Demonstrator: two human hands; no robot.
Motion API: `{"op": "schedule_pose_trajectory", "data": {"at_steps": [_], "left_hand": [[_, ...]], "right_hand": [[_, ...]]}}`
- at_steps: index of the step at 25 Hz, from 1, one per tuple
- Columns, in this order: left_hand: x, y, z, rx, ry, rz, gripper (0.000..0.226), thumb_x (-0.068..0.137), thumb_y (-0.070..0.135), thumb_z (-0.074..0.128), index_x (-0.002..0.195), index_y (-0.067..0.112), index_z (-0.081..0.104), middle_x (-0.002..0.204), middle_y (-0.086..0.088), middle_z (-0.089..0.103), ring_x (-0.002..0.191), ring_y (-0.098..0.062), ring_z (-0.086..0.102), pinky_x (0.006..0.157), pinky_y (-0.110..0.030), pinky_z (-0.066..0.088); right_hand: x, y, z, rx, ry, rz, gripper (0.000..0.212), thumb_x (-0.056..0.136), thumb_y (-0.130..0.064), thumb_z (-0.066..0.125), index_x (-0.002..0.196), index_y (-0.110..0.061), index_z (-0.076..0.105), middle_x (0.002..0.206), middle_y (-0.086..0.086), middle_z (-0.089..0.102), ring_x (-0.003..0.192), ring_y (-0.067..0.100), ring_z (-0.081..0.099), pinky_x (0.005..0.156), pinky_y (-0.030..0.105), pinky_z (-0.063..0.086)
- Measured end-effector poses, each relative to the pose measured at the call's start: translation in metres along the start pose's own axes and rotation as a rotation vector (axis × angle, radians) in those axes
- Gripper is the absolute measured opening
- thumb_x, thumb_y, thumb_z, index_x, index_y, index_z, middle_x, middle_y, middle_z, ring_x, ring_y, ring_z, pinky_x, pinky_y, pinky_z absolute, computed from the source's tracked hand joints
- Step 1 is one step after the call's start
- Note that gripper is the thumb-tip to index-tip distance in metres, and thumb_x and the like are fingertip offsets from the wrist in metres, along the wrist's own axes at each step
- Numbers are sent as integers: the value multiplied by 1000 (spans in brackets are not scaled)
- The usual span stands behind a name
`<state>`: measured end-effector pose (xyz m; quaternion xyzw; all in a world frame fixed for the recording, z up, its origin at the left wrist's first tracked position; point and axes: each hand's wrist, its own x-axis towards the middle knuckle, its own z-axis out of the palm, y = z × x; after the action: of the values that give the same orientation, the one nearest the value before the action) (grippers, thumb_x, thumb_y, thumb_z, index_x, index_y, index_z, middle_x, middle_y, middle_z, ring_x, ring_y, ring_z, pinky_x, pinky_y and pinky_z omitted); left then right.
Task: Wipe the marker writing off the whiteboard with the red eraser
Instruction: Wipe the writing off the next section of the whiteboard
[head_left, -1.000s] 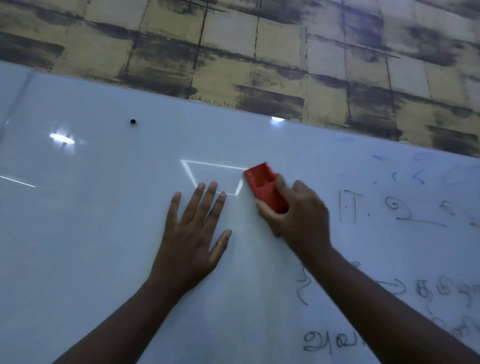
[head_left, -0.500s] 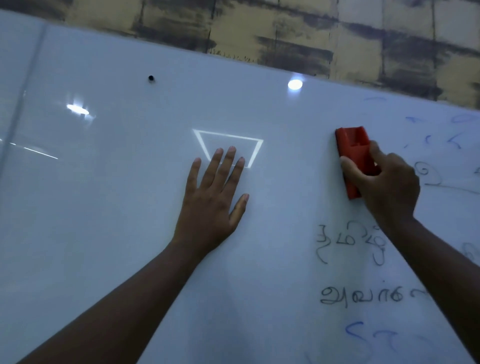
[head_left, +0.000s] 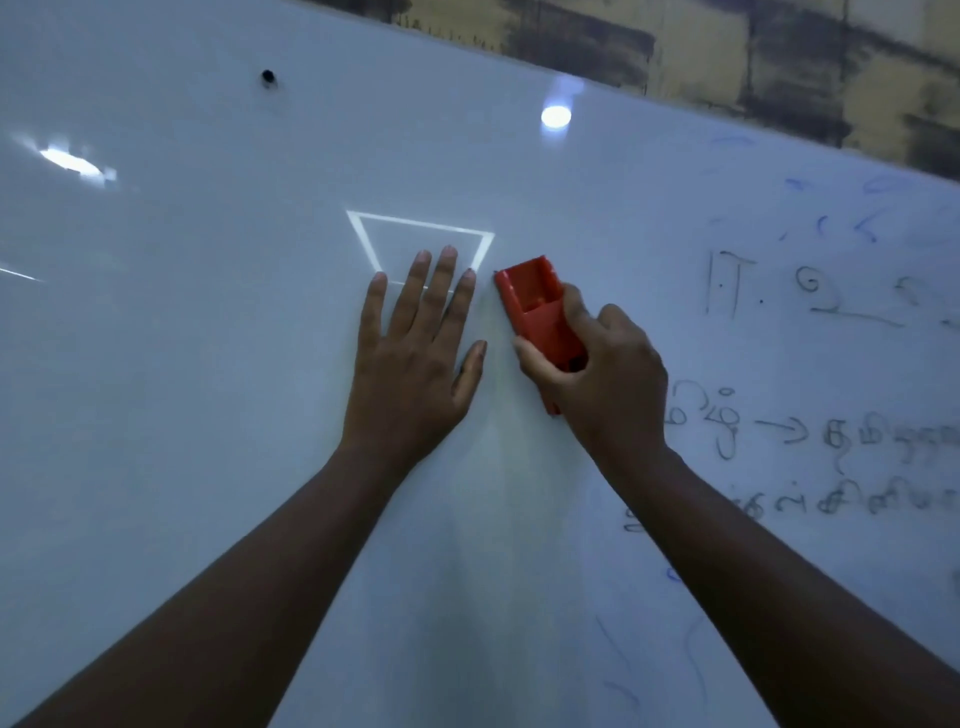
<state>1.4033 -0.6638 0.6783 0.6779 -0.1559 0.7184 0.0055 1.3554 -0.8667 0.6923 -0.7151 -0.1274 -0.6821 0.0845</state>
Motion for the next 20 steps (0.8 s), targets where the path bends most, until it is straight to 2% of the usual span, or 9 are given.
{"op": "schedule_pose_trajectory", "data": {"at_steps": [4,9,13,20], "left_hand": [[-15,4,-2,-18,-2,0,65,112,39,37,167,8,26,176,-14,17,164,-30,13,131,-60,12],[-37,23,-3,6,2,-56,62,111,32,36,167,6,26,176,-14,16,164,-31,14,130,-63,14],[-51,35,-3,12,-5,-96,62,112,30,36,167,5,26,176,-15,17,164,-32,14,130,-62,14],[-81,48,-9,-35,-34,-127,63,111,30,41,167,5,26,176,-15,18,164,-31,13,132,-58,11]], "right_hand": [[-3,33,-20,-133,-55,-61,75,89,-73,53,147,-25,52,88,2,54,75,17,52,61,27,42],[-8,88,-38,-111,-29,97,74,91,-72,56,147,-23,51,87,3,53,75,22,56,64,31,44],[-13,88,-37,-68,-31,104,70,92,-67,60,146,-23,52,87,3,51,77,20,52,65,30,40],[-87,49,-19,-57,-156,-197,70,91,-64,57,148,-24,53,92,6,51,79,20,46,58,30,40]]}}
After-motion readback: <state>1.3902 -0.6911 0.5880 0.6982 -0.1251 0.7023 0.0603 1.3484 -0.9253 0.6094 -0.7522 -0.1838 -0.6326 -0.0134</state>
